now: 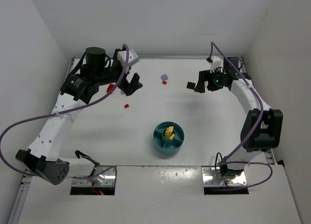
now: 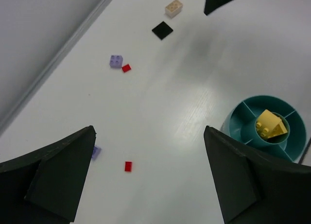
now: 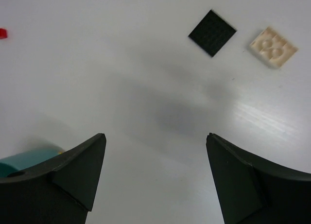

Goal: Sort the legos into containers by color

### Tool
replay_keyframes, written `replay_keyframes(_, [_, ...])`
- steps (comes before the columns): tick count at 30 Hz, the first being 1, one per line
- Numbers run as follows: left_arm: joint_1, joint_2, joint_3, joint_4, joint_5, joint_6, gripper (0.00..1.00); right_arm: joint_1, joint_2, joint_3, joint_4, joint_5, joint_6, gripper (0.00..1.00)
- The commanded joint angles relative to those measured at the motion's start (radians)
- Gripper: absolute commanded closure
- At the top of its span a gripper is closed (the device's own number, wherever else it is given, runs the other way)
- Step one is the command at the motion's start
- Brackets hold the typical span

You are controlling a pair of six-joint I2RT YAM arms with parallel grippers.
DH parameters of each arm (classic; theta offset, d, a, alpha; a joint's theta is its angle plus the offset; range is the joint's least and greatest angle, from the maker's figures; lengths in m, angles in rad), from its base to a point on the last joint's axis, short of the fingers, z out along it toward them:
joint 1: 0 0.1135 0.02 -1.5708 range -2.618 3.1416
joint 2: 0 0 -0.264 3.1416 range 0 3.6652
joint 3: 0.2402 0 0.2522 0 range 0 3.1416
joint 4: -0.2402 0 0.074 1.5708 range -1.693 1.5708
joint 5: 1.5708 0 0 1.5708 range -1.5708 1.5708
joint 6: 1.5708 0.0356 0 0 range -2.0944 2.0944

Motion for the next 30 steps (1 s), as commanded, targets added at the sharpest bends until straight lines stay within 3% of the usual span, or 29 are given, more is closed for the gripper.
replay_keyframes(1, [0.048, -0.051, -0.070, 0.083, 0.075, -0.173, 0.00, 0.020, 0.103, 0.162, -0.025, 0.121, -0.077, 0.16])
replay_keyframes(3, [0.091, -0.077, -0.108, 0.092, 0.106, -0.201, 0.00, 0.020, 0.205, 0.272, -0.072, 0.165, -0.125, 0.16])
replay_keyframes(11, [0.191, -0.119, -0.189, 0.092, 0.195, -0.231, 0.00, -0.022, 0.497, 0.627, -0.310, 0.090, -0.628, 0.20])
replay_keyframes(16, [0.225, -0.108, -0.189, 0.092, 0.230, -0.241, 0.00, -0.031, 0.660, 0.832, -0.384, 0.129, -0.674, 0.20])
replay_keyframes(30, [0.243, -0.077, -0.228, 0.110, 0.273, -0.260, 0.00, -0.031, 0.780, 0.900, -0.415, 0.129, -0.751, 0.19])
